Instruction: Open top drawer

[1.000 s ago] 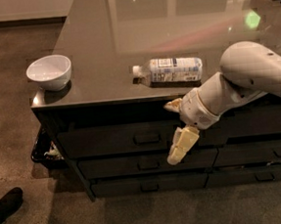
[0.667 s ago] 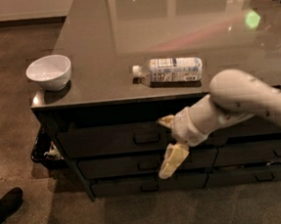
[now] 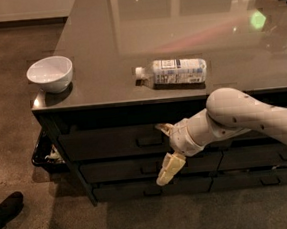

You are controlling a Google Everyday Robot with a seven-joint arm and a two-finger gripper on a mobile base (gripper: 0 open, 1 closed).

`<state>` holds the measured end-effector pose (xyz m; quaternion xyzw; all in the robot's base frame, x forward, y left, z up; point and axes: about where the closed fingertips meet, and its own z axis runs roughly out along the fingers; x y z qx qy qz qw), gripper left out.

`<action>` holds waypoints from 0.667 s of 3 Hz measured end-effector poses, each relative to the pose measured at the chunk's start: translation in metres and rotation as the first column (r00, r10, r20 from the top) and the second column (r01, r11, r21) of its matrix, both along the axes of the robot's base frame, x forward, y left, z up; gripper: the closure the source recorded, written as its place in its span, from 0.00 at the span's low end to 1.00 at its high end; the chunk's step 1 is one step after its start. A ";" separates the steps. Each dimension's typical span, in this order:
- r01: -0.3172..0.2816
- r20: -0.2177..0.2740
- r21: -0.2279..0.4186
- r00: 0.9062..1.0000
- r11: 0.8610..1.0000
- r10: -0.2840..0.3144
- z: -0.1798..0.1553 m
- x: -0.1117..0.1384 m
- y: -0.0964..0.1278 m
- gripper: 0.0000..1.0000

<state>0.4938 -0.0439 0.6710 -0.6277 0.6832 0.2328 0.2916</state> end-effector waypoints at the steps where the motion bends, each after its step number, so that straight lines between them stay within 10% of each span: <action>1: -0.001 0.042 -0.011 0.999 1.000 0.002 0.022 0.014 -0.002 0.00; 2: -0.001 0.065 -0.018 0.998 1.000 0.003 0.035 0.027 -0.004 0.00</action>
Offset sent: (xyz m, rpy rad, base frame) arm 0.0428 -0.0099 0.0531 -0.0271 -0.0972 -0.0046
